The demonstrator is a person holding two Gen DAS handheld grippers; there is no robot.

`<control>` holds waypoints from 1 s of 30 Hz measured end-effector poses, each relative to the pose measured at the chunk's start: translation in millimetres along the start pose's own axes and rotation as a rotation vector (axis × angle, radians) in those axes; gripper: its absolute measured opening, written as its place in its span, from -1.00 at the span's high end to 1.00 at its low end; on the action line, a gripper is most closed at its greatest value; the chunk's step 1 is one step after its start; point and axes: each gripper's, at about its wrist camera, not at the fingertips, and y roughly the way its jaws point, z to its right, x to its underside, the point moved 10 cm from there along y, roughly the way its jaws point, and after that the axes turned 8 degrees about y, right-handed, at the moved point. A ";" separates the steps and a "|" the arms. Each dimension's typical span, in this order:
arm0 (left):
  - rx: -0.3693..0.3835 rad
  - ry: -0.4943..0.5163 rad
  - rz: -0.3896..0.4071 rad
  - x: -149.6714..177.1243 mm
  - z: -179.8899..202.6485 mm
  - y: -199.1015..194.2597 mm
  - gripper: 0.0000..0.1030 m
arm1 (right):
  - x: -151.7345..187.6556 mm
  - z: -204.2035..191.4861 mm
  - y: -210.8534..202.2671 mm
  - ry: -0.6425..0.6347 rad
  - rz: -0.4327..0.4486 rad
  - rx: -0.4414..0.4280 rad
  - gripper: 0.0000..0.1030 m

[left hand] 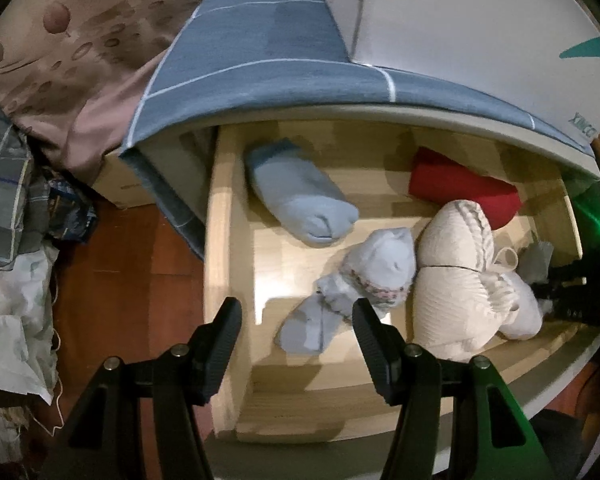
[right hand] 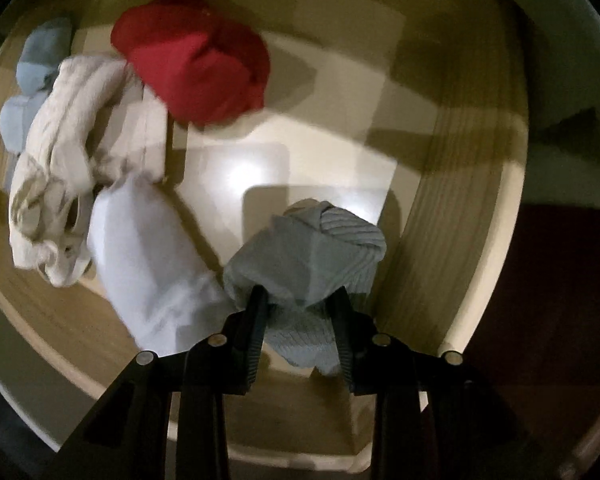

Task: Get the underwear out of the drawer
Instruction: 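Close the right tool on the grey-green knit underwear, then grasp the pale blue underwear with patterned band using the left tool while the right holds the grey-green one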

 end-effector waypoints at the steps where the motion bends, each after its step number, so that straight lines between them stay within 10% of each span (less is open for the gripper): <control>1: 0.005 0.005 -0.004 -1.5 2.9 1.5 -0.14 | 3.1 1.6 1.4 0.005 -0.010 -0.005 0.43; 18: 0.019 0.022 -0.044 -36.8 39.8 40.2 -0.14 | 26.9 -1.9 -5.3 0.043 -0.007 -0.027 0.40; 30: 0.038 -0.033 -0.224 -27.7 37.7 86.9 -0.13 | 38.5 -19.2 -8.0 0.026 0.013 -0.017 0.34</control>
